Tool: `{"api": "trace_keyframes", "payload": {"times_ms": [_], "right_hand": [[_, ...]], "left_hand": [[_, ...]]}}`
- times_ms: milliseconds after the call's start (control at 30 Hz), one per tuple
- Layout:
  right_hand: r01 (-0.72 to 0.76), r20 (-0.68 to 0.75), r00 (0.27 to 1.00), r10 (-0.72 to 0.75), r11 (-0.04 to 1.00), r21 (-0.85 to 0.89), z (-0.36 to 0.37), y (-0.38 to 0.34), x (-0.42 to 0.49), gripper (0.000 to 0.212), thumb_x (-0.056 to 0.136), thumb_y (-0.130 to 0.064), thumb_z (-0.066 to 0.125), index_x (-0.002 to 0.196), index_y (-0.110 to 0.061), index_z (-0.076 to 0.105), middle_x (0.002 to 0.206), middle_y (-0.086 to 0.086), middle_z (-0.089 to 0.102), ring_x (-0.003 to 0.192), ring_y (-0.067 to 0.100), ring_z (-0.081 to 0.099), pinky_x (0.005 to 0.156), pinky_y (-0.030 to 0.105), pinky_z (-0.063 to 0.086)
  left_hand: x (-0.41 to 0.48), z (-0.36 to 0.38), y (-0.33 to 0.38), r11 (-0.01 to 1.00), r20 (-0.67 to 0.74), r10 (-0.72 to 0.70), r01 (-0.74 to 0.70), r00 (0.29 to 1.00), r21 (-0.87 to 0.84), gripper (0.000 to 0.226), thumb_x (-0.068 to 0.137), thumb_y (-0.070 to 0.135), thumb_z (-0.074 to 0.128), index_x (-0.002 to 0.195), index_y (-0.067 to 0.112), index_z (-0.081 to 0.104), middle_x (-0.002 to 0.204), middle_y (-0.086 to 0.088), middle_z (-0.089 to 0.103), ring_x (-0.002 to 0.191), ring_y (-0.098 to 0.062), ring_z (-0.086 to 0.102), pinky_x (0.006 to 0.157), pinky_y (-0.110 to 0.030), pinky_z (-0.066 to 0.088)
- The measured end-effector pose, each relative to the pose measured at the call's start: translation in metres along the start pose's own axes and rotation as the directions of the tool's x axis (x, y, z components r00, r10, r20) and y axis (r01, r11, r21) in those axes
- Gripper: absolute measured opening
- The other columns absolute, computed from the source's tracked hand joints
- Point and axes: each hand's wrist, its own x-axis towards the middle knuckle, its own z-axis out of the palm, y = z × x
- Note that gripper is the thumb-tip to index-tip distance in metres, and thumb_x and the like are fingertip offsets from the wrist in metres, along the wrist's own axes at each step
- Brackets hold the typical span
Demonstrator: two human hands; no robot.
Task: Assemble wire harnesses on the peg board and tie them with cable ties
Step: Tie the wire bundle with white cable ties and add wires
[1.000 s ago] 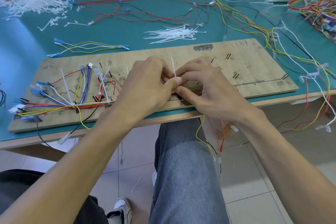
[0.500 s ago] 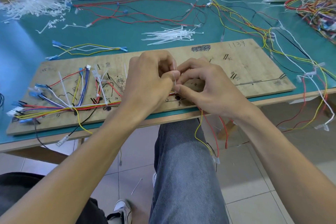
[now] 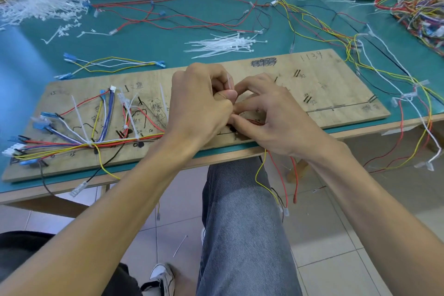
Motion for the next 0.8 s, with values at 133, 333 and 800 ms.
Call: {"api": "trace_keyframes", "payload": {"times_ms": [133, 333, 800], "right_hand": [[-0.090, -0.084, 0.991, 0.109, 0.975, 0.202, -0.003, -0.001, -0.001, 0.024, 0.104, -0.023, 0.066, 0.089, -0.014, 0.083, 0.114, -0.004, 0.069, 0.113, 0.018, 0.062, 0.101, 0.038, 0.046], [-0.135, -0.075, 0.984, 0.162, 0.950, 0.282, -0.003, -0.003, -0.001, 0.015, 0.099, -0.008, 0.070, 0.089, -0.006, 0.081, 0.107, -0.001, 0.071, 0.107, 0.017, 0.066, 0.101, 0.041, 0.049], [-0.079, 0.022, 0.997, 0.076, 0.971, 0.225, -0.010, -0.005, -0.002, 0.009, 0.086, -0.004, 0.080, 0.085, -0.012, 0.077, 0.107, -0.005, 0.067, 0.108, 0.018, 0.063, 0.102, 0.045, 0.046]], "left_hand": [[0.008, -0.023, -0.004, 0.972, 0.219, 0.060, -0.107, 0.974, 0.210, 0.013, 0.091, 0.032, 0.080, 0.082, 0.026, 0.072, 0.075, 0.011, 0.074, 0.068, 0.004, 0.065, 0.067, -0.013, 0.049], [-0.003, -0.038, -0.004, 0.911, 0.382, 0.067, -0.213, 0.922, 0.354, 0.010, 0.085, 0.042, 0.081, 0.085, 0.032, 0.080, 0.088, 0.010, 0.074, 0.085, -0.012, 0.064, 0.078, -0.029, 0.050], [-0.006, -0.014, -0.003, 0.868, 0.305, 0.012, -0.162, 0.952, 0.470, 0.016, 0.086, 0.039, 0.081, 0.083, 0.025, 0.072, 0.105, 0.002, 0.066, 0.102, -0.028, 0.062, 0.084, -0.040, 0.051]]}}
